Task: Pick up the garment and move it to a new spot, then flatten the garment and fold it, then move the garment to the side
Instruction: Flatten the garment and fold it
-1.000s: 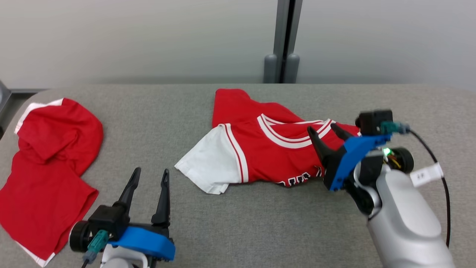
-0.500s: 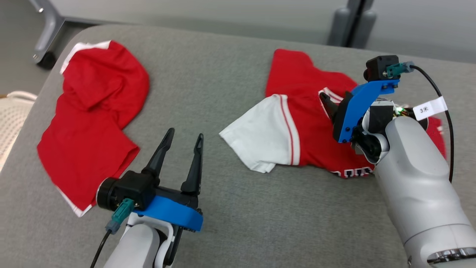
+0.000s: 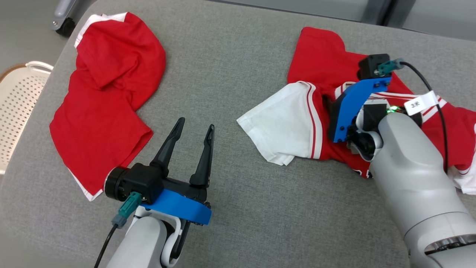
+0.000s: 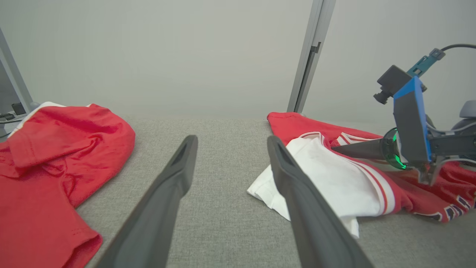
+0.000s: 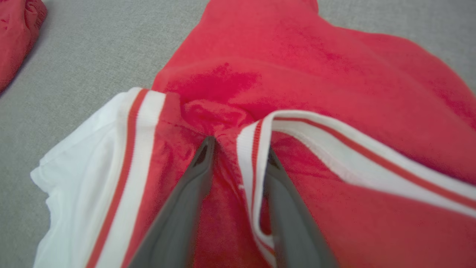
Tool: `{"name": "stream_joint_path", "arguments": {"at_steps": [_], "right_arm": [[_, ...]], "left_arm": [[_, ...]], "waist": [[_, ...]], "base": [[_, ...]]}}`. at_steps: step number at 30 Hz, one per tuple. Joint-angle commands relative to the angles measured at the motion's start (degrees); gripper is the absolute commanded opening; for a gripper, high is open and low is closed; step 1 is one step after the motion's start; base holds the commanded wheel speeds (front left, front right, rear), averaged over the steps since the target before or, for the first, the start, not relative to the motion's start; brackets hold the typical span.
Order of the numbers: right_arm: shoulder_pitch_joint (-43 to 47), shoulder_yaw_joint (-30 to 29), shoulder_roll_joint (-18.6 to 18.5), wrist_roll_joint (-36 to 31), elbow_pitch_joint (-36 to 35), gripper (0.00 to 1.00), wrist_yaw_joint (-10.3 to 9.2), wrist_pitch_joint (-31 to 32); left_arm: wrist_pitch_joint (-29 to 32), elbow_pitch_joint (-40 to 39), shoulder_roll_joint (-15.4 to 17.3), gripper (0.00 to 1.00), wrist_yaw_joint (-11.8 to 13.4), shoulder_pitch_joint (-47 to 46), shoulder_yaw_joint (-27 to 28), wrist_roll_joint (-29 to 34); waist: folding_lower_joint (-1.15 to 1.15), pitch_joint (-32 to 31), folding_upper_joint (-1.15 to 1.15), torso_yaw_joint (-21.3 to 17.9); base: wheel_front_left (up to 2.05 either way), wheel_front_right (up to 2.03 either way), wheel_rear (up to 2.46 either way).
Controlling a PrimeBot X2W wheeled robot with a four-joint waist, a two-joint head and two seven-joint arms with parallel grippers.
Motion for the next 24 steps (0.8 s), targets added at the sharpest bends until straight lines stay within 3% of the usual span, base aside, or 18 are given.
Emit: {"name": "stream_joint_path", "arguments": {"at_steps": [1,6,11,20,24], "right_arm": [[0.5,2.9,0.2,2.5,-0.5,0.00,0.03,-0.5],[0.6,8.8,0.1,7.0,-4.0,0.00,0.03,-3.6],[-1.1,13.8,-0.6,8.4,-8.6,0.00,0.03,-10.7],[-5.7,25.1,-5.5,6.9,-19.6,0.00,0.03,-29.8],[-6.2,26.7,-8.8,7.5,-26.6,0.00,0.02,-31.8]], "left_arm": [[-0.3,0.4,-0.1,1.00,-0.2,-0.4,0.6,0.5],[-0.3,1.1,0.1,1.00,-0.5,0.7,1.7,0.7],[-0.3,1.6,0.5,1.00,-0.7,1.7,2.7,0.9],[-0.3,2.1,1.6,1.00,-0.5,4.0,3.5,0.8],[-0.3,2.3,1.9,1.00,-0.2,5.2,3.8,0.5]], "waist": [[-0.01,-0.7,-0.01,-0.7],[-0.01,-3.2,-0.01,-2.4],[-0.01,-6.3,-0.01,-3.7],[-0.01,-12.5,-0.01,-5.9],[-0.01,-14.9,-0.01,-7.1]], "base": [[0.00,0.00,0.00],[0.00,0.00,0.00],[0.00,0.00,0.00],[0.00,0.00,0.00],[0.00,0.00,0.00]]}}
